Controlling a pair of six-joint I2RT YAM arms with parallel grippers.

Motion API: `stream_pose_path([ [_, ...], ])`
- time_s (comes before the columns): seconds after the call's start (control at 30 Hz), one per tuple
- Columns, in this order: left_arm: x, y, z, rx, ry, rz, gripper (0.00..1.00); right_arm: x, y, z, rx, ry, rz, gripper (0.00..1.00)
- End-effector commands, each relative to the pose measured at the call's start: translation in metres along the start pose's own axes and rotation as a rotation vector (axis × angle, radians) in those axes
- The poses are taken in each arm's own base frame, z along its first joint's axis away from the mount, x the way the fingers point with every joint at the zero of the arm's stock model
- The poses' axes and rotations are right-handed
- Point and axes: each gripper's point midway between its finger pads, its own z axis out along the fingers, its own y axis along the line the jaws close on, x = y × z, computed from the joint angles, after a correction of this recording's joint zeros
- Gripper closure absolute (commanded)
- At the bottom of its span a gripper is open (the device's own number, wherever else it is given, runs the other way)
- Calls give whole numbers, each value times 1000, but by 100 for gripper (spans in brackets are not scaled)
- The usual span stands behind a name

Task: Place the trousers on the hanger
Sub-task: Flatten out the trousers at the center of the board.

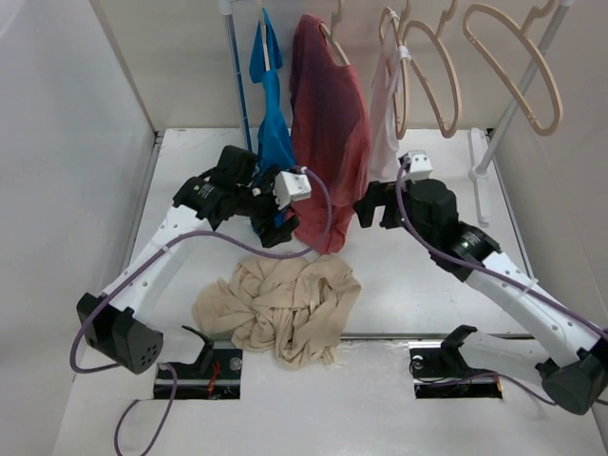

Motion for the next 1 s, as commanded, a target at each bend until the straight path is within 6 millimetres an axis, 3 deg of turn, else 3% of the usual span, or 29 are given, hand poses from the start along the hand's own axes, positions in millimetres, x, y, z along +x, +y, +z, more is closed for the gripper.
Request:
stream_pose_path([
  [0.0,21,18,-28,-192,18,2,0,61,-18,-3,138,285,29,0],
  [0.07,58,21,-33,-257,124,51,0,92,0,-8,68,416,43,4],
  [0.1,101,10,-21,-216,235,71,0,111,7,-9,57,480,77,5],
  [0.17,145,7,-21,-260,371,73,1,145,20,-21,26,580,111,5],
  [0.2,182,-2,-14,-239,445,52,1,158,20,-24,40,613,130,6],
  [0.3,212,-11,-10,-238,505,75,1,200,20,-39,93,704,228,6],
  [0.43,239,-2,6,-307,542,49,0,236,20,-42,106,755,299,6],
  [0.53,270,6,6,-343,619,-4,1,241,29,-22,63,725,280,5],
  [0.63,291,5,6,-349,647,-4,3,243,25,-1,95,689,236,2],
  [0.67,302,-1,6,-337,664,-12,6,238,28,8,99,669,236,1],
  [0.73,308,-5,7,-325,667,-13,23,251,18,17,154,698,224,1],
  [0.77,307,-7,10,-316,655,-14,33,253,18,20,161,708,220,4],
  [0.8,311,-15,9,-289,662,-23,52,264,12,22,184,742,222,7],
  [0.83,313,-18,8,-277,662,-36,63,269,10,22,192,753,218,11],
  [0.87,311,-19,7,-280,659,-35,78,276,-3,21,234,769,236,19],
  [0.9,312,-15,0,-322,654,-70,100,279,-12,25,225,766,292,60],
  [0.93,309,-12,0,-329,649,-67,100,279,-12,25,225,766,292,61],
  [0.97,306,-7,-3,-350,640,-73,100,274,-15,27,221,750,311,74],
])
